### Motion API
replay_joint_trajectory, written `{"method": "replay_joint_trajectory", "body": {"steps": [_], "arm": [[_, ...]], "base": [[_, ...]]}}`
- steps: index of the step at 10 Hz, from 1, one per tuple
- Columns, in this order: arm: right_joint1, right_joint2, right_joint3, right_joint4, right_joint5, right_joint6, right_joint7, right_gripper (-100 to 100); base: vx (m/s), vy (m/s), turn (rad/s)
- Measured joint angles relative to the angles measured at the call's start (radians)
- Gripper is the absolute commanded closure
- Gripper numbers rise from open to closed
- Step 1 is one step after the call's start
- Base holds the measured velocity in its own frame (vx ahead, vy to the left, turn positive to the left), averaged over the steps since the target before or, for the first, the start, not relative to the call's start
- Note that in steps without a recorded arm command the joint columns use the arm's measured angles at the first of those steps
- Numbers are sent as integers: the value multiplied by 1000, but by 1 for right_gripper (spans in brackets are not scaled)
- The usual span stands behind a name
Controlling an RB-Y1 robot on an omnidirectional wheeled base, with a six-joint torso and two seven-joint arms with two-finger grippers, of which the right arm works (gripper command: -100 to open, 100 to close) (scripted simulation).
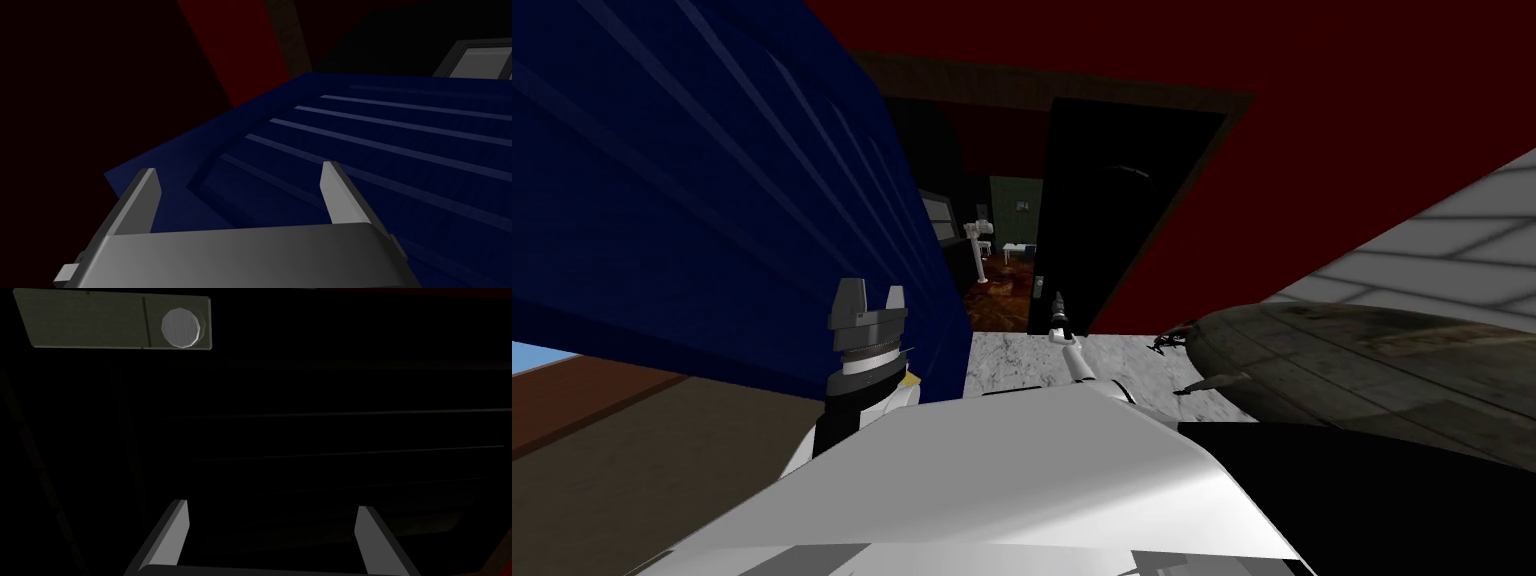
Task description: Pull the door open
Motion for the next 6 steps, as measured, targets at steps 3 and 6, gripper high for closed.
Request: {"method": "replay_joint_trajectory", "body": {"steps": [3,6], "arm": [[-42,2,-6,83,-7,-5,6,-100],[-81,10,-13,148,-14,-2,18,-100]], "base": [[68,-41,55],[60,-39,33]]}}
